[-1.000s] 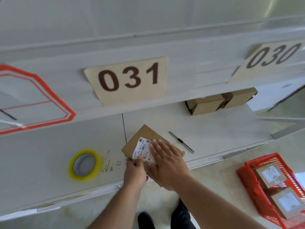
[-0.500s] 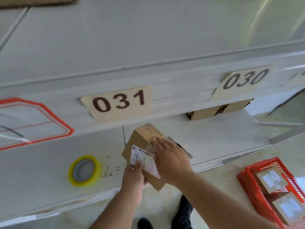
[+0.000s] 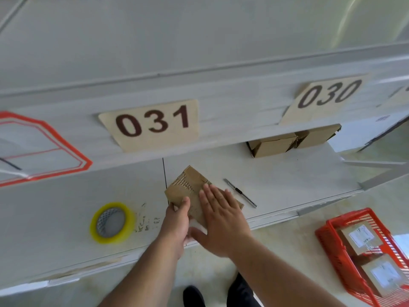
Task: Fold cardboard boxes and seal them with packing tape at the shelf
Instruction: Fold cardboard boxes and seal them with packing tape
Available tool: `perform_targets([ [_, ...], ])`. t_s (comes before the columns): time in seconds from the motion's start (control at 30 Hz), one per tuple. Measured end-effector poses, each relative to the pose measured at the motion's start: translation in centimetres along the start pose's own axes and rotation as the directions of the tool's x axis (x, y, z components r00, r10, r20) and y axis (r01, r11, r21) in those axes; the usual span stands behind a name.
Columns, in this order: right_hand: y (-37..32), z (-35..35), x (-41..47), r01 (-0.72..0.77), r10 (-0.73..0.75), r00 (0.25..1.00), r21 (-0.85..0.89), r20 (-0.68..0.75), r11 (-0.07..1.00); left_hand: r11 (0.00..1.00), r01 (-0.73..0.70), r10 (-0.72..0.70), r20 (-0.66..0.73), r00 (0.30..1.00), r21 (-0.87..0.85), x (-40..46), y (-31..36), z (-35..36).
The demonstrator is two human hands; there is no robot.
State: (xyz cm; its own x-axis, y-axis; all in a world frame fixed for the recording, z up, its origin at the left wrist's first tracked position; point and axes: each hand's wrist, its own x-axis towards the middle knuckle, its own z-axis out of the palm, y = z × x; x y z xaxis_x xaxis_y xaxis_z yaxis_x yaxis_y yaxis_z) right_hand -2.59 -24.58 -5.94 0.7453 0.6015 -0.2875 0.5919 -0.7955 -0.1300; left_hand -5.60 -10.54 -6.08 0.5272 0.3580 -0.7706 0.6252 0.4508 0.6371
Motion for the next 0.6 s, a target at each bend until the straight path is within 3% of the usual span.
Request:
perform_targets([
  [0.07,0.1,-0.7,0.3,-0.03,0.031,0.999,-0.021,0.023,0.999,0.999,-0.036,0.037,-0.019,0.999,0.032,-0.4,0.5,0.4],
  [0.13,-0.2,-0.9,0.5,-0.086,0.086,0.996,-0.009,0.025,0.996,0.961,-0.176,0.202,-0.106,0.974,0.215,0.1,0.7,0.1],
  [0.2,-0.1,-1.2,0.4,-0.207,0.206,0.978,0.06,0.011,0.977,0.834,-0.284,0.368,-0.092,0.925,0.473,1.1,1.6,-1.1],
  [0.27,0.9,-1.7,-0.7,-0.341,0.348,0.938,0.197,0.0,0.919,0.71,-0.36,0.431,0.031,0.902,0.605,1.9,2.4,-2.2],
  [0.37,2.3,-1.4,-3.6,-0.441,0.483,0.874,0.492,0.045,0.751,0.644,-0.373,0.44,0.075,0.895,0.668,2.2,2.4,-3.0],
  [0.47,2.3,-1.1,-4.3,-0.408,0.487,0.851,0.831,0.196,0.378,0.64,-0.356,0.488,-0.004,0.873,0.681,1.5,1.3,-3.1],
  [0.5,2.5,-0.9,-3.6,-0.404,0.491,0.848,0.844,0.2,0.353,0.634,-0.34,0.507,-0.041,0.861,0.694,1.1,0.7,-3.1],
  [0.6,3.8,-0.9,-1.2,-0.397,0.469,0.865,0.818,0.181,0.416,0.634,-0.303,0.539,-0.126,0.833,0.711,-0.7,-1.5,-3.2],
])
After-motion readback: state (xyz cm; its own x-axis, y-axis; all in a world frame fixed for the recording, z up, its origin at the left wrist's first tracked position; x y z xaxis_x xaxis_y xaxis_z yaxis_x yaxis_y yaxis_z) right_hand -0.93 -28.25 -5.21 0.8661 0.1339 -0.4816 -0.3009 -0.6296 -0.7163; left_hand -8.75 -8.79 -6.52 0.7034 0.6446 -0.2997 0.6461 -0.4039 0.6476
